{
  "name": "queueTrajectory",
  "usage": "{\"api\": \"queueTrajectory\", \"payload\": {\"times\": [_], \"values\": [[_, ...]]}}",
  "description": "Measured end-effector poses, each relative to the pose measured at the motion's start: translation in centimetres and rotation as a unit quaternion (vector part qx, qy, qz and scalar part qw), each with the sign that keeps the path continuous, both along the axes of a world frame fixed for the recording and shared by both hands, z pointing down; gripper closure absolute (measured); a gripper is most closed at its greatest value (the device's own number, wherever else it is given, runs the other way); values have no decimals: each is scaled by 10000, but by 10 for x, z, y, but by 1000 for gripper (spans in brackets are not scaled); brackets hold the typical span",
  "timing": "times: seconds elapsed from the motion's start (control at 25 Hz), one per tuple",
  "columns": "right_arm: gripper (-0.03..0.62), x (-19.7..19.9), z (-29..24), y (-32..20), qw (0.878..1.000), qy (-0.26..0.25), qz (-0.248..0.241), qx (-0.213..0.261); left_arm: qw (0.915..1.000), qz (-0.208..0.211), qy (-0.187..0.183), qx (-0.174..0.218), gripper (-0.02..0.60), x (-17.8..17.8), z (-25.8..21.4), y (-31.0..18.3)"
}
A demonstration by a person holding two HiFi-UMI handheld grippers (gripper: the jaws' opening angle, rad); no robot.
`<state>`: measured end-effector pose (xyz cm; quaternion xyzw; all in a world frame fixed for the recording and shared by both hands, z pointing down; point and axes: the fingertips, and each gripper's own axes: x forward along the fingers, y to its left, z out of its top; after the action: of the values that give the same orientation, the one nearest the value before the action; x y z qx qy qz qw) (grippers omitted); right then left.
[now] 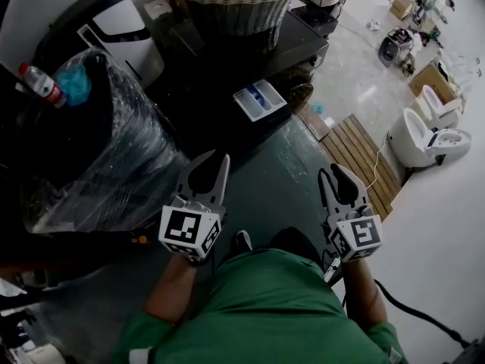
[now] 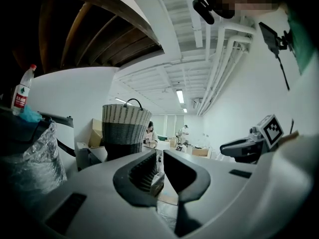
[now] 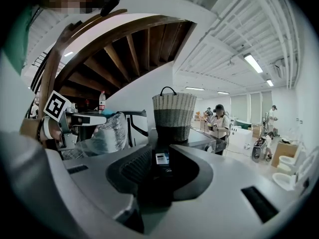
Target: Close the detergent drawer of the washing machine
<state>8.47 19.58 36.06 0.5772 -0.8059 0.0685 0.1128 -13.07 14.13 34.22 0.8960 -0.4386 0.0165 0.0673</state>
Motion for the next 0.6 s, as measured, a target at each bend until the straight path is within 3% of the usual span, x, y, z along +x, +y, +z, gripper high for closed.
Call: {"api": "queueTrajectory", "payload": {"times": [0.36,0.6], "values": [[482,-9,19,-22,9996,-37,-183,-192,9996,-86,-49,-281,525,-1,22,-17],[491,-1,33,-67,9984,-361,-332,-288,9979,-391,-345,-383,525,0,26,-50]]}}
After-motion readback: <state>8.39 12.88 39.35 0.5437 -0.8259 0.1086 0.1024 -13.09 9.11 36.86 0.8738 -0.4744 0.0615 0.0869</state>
